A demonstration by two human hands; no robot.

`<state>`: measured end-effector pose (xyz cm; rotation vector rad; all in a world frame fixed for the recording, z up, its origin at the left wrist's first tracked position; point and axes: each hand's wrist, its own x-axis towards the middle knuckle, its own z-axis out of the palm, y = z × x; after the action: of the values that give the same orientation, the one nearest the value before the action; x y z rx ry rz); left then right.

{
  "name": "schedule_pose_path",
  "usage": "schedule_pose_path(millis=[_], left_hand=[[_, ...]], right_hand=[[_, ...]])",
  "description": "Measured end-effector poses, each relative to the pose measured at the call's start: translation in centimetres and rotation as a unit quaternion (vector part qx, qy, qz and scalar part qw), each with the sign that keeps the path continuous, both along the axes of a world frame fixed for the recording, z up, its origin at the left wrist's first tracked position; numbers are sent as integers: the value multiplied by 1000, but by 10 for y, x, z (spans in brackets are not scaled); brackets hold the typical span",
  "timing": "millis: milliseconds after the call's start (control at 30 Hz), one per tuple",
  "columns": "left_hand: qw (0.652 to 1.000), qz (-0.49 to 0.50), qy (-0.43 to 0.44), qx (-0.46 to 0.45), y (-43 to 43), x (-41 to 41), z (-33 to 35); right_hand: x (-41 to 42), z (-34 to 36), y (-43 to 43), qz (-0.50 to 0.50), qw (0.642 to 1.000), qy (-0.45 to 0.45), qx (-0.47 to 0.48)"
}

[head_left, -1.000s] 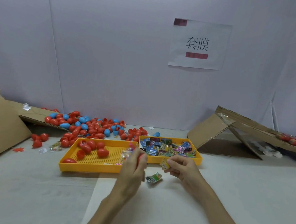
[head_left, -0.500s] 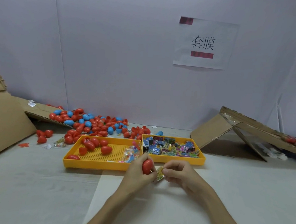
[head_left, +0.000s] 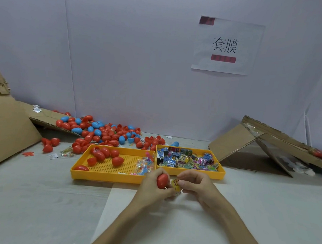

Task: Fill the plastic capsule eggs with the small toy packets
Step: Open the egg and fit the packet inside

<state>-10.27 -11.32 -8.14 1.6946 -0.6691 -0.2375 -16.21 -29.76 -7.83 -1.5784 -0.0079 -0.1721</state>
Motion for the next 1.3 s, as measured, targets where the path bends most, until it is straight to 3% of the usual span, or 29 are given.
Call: schedule_pose_path(millis=[133, 267, 433, 1067, 1200, 1300], left_hand=[[991, -33, 122, -43, 2, -1, 3], [959, -68, 255, -106, 7, -1, 6], [928, -91, 329, -151, 8, -1, 12], [934, -73, 318, -145, 9, -1, 11], [945, -56, 294, -130, 7, -1, 8], [974, -28, 213, -64, 4, -1, 4]], right_hand=[[0, 1, 1, 4, 999, -3, 36], [0, 1, 2, 1, 999, -5, 53], [-2, 3, 0, 7, 998, -14, 58], [-5, 3, 7, 93, 995, 10, 16], [-1, -1, 5, 39, 999, -15, 2], [0, 0, 5, -13, 999, -45, -19]])
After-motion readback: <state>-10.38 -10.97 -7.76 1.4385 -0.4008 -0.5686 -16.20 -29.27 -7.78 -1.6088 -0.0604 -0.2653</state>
